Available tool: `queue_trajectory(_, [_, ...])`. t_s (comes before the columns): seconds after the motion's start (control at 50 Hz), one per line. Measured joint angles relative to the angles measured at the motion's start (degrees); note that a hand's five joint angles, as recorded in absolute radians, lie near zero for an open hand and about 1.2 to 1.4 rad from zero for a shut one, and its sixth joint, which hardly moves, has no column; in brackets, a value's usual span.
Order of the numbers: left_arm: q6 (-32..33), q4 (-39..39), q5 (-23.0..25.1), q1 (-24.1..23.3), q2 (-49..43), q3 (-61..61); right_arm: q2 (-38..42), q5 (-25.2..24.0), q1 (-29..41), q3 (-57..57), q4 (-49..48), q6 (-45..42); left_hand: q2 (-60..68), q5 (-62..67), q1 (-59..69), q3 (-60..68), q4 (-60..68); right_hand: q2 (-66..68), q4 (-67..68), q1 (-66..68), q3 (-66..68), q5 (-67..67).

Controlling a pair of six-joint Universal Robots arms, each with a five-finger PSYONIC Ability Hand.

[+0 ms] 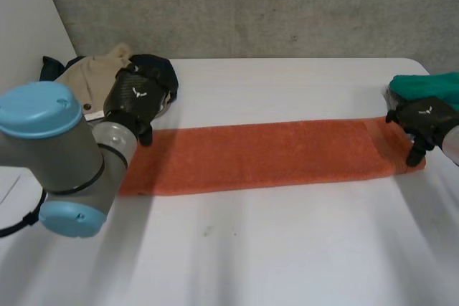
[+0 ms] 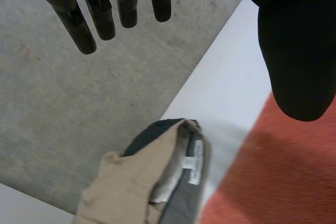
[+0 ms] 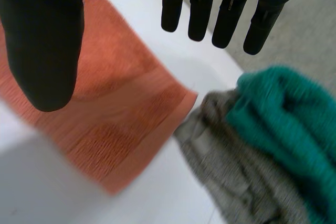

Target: Fold the laundry.

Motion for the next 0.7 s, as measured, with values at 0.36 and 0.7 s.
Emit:
queue_trajectory(0.36, [-5.5,1.3,0.2,-0.6,-0.1,-3.5,11.3,2.2,-3.9,-3.8,-3.8,-6.4,0.0,0.0,0.0,0.0,0.0,44.8,44.6,39.6,44.3,42.3])
queue_trajectory(0.7, [-6.0,1.5,0.9,-0.1,7.2,-6.4,1.1,11.2,-10.8,-4.6,-6.0,-17.8,0.0,0.0,0.0,0.0,0.0,44.8,45.0,39.6,44.4,42.8])
